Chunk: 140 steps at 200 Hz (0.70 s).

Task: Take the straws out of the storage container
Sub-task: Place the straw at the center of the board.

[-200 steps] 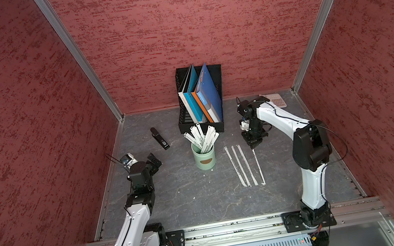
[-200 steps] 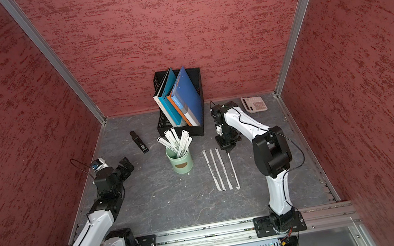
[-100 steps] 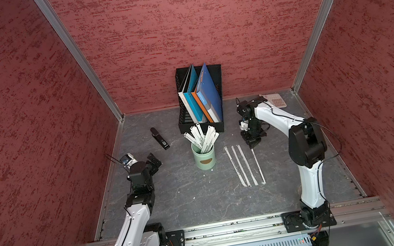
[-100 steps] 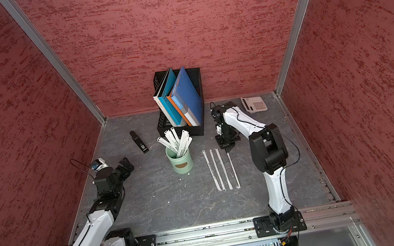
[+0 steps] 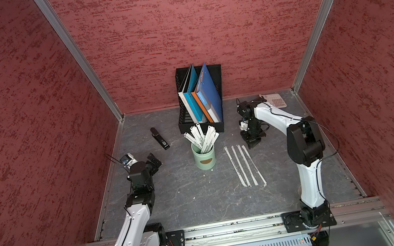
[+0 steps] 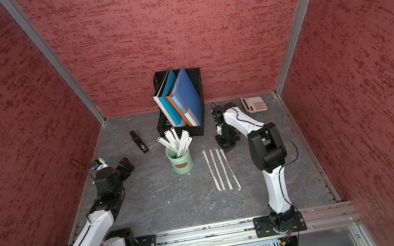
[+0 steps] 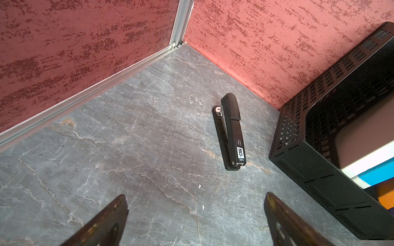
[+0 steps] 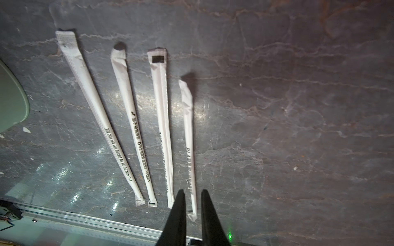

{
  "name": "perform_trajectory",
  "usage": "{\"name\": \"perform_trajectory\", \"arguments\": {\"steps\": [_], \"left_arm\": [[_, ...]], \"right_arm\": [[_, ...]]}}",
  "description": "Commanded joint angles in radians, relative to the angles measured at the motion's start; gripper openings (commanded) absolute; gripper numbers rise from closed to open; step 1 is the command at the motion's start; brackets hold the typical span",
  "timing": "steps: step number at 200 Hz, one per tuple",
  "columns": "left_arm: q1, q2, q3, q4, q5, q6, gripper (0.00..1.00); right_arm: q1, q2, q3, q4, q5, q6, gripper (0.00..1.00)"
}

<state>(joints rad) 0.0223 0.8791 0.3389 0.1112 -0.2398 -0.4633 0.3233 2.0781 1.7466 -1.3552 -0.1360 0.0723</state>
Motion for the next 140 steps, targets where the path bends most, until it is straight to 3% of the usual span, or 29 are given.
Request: {"name": "perform_trajectory", "arguments": {"steps": [1,38,98,140], "left_arm": [[0.007,0.004,0.022,-0.010,0.007,-0.006,1.00],[0.008,0.004,0.022,-0.009,0.007,-0.006,1.00],[0.007,0.006,0.023,-0.012,0.008,-0.006,1.00],[0.009,0.006,0.022,-0.012,0.007,-0.008,1.00]], "right_arm": [[-0.009,0.011,0.021,0.018,-0.018,0.013,0.14],[-0.010,-0.045,-0.004,0.050,-0.010,0.047,0.15],[-0.002,-0.323,-0.269,0.225,-0.017,0.138,0.19],[0.114,-0.561,-0.438,0.529,-0.084,0.157,0.25]]}}
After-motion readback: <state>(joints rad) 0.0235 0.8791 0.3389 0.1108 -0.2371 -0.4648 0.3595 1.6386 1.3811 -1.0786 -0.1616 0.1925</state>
